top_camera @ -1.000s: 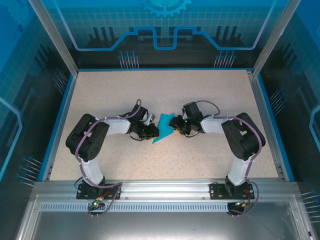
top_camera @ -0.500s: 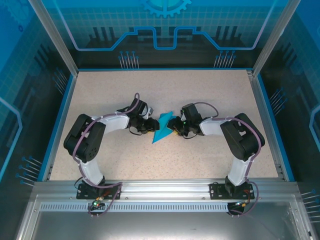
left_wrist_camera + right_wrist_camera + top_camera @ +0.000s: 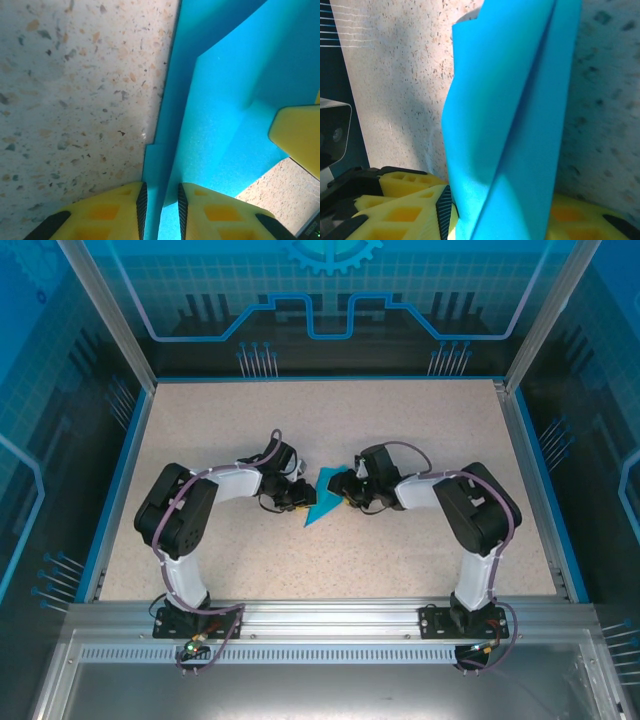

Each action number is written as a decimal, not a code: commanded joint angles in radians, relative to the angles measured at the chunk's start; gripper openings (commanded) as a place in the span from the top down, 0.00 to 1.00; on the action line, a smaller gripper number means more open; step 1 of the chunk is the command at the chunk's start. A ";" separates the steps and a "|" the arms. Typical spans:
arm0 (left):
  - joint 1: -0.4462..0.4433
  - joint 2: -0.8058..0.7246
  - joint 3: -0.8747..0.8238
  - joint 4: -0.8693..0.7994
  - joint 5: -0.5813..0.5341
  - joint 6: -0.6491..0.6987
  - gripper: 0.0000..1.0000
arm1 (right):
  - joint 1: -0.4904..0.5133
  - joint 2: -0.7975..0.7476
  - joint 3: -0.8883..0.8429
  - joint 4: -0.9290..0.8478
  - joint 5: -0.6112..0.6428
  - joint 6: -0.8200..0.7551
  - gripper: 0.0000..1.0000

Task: Fold a paper plane with a square sheet of paper (pick it up from the middle)
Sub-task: Turn over the paper at the center of the table.

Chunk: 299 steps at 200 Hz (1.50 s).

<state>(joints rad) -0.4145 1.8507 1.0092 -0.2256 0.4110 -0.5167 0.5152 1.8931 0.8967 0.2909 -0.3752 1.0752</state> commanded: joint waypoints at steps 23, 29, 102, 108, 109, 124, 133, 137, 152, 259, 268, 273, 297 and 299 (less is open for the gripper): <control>0.002 0.018 0.023 -0.032 -0.005 0.020 0.75 | 0.027 0.054 0.067 0.009 -0.033 -0.030 0.66; 0.002 0.017 0.025 -0.032 -0.004 0.019 0.75 | 0.026 0.055 0.070 0.005 -0.030 -0.033 0.67; 0.002 -0.180 -0.081 0.040 -0.045 -0.041 0.67 | 0.024 -0.024 0.165 -0.243 -0.003 -0.228 0.94; 0.002 -0.210 -0.098 0.042 -0.063 -0.047 0.66 | 0.026 -0.044 0.174 -0.284 0.010 -0.254 0.95; 0.002 -0.216 -0.101 0.043 -0.064 -0.047 0.66 | 0.026 -0.047 0.175 -0.291 0.012 -0.257 0.94; 0.002 -0.291 -0.145 0.036 -0.126 -0.061 0.64 | 0.029 -0.101 0.212 -0.429 0.058 -0.340 0.95; 0.002 -0.343 -0.175 0.032 -0.167 -0.066 0.64 | 0.036 -0.131 0.240 -0.536 0.111 -0.397 0.95; 0.002 -0.364 -0.188 0.030 -0.185 -0.068 0.64 | 0.039 -0.146 0.258 -0.586 0.151 -0.423 0.95; 0.006 -0.435 -0.233 0.017 -0.258 -0.079 0.62 | 0.065 -0.188 0.318 -0.779 0.308 -0.497 0.94; 0.045 -0.693 -0.400 -0.033 -0.528 -0.152 0.59 | 0.340 0.257 0.925 -1.736 1.052 -0.291 0.92; 0.049 -0.691 -0.399 -0.035 -0.524 -0.152 0.60 | 0.360 0.318 0.976 -1.759 1.042 -0.273 0.92; 0.049 -0.690 -0.399 -0.036 -0.520 -0.153 0.60 | 0.371 0.350 1.011 -1.771 1.038 -0.267 0.92; 0.052 -0.691 -0.405 -0.039 -0.515 -0.160 0.60 | 0.405 0.482 1.125 -1.798 0.990 -0.240 0.90; 0.052 -0.692 -0.405 -0.040 -0.515 -0.159 0.60 | 0.406 0.489 1.132 -1.794 0.982 -0.238 0.90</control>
<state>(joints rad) -0.3737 1.1713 0.6231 -0.2394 -0.0834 -0.6567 0.8825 2.2982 1.9282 -1.4014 0.6266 0.7681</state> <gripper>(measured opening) 0.402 0.096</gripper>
